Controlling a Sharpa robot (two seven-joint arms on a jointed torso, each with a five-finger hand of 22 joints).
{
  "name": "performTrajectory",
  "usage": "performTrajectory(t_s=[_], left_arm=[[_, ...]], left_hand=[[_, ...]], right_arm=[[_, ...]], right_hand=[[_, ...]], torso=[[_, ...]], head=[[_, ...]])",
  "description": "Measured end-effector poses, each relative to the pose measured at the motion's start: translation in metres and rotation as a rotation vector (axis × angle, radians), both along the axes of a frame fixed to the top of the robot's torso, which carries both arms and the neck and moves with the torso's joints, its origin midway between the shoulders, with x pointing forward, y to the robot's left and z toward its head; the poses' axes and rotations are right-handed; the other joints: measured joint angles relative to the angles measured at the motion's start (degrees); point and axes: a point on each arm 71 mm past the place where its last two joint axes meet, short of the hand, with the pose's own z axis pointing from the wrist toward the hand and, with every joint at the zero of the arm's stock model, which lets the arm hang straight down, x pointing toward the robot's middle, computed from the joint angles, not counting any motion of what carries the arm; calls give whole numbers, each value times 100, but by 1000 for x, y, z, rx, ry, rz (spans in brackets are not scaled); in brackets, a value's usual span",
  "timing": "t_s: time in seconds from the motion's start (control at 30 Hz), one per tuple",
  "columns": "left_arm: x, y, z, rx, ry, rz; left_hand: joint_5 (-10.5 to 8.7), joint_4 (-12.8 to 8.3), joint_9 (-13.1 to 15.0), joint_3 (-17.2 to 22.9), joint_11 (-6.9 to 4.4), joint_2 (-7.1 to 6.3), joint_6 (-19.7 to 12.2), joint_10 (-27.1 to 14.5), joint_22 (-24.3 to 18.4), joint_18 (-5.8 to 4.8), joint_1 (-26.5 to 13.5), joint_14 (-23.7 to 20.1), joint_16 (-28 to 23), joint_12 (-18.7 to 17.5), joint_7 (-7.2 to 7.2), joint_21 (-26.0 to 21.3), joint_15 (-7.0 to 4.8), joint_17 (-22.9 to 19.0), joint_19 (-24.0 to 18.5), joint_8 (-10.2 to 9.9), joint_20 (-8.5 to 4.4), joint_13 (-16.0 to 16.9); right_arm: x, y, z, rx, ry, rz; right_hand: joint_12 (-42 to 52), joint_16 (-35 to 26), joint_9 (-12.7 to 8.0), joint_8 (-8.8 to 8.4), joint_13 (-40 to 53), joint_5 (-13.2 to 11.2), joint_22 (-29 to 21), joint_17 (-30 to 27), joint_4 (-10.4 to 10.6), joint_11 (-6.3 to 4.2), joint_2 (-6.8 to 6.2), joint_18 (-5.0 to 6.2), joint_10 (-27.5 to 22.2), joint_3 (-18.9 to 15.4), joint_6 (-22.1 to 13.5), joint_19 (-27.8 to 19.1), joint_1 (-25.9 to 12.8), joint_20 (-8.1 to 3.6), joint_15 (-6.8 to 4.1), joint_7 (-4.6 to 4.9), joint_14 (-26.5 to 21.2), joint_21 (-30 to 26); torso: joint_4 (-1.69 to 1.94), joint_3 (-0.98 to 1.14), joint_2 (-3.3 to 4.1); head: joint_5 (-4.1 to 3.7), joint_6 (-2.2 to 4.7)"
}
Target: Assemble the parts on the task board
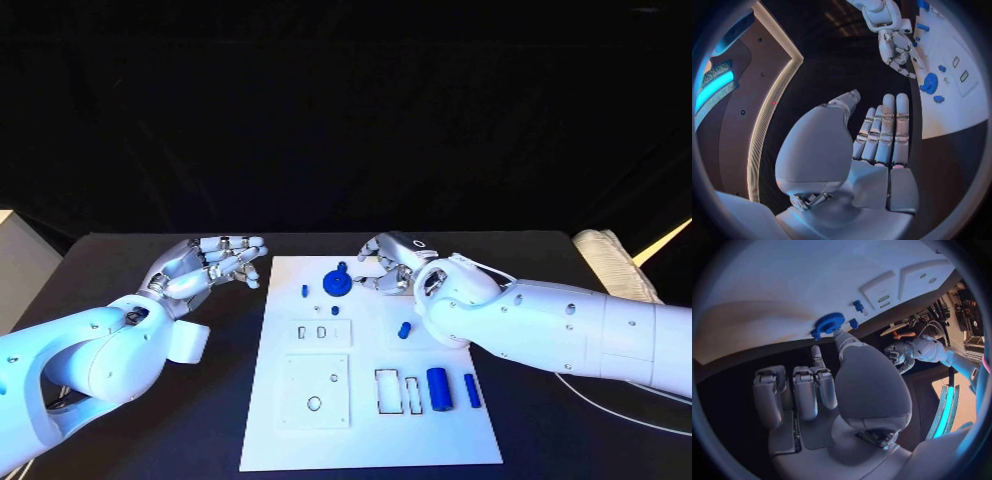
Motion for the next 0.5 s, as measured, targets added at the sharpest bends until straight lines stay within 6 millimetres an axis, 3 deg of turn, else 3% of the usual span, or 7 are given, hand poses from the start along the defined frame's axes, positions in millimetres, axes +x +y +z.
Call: performTrajectory(t_s=[0.2, 0.33, 0.5], left_arm=[[1, 2, -1, 2, 1, 5], [1, 1, -1, 2, 1, 4], [2, 0, -1, 1, 1, 0]], left_hand=[[0, 0, 0, 0, 3, 3, 0, -3, 0, 0, -3, -4, 0, 0, 0, 0, -4, 0, 0, 0, 0, 0], [0, 0, 0, 0, 21, 23, 0, -21, -1, 0, -23, -21, 0, 0, 0, 0, -20, 0, 0, 0, 0, 0], [0, 0, 0, 0, 21, 23, 0, -21, -1, 0, -23, -21, 0, 0, 0, 0, -20, 0, 0, 0, 0, 0]], right_arm=[[-1, -43, 19, 67, -12, -40], [0, -78, 21, 81, 17, -72], [0, -114, 19, 75, 67, -86]], right_hand=[[-26, 0, -2, -18, -1, 0, 0, 0, -35, 0, -27, 0, 0, 5, 0, 0, 130, 0, 0, 0, 0, -91], [-61, 0, -10, -67, 0, -58, 0, 0, -181, 0, -52, 0, 0, 87, 0, 0, 485, 41, 18, 0, 18, -143], [-84, 0, -20, -92, -1, -93, 4, 0, -271, 0, -113, 1, 0, 130, 0, 0, 660, 41, 20, 0, 21, -143]], torso=[[-44, 19, -21], [-87, 36, -32], [-115, 55, -37]], head=[[-36, 25], [-51, 36], [-69, 37]])
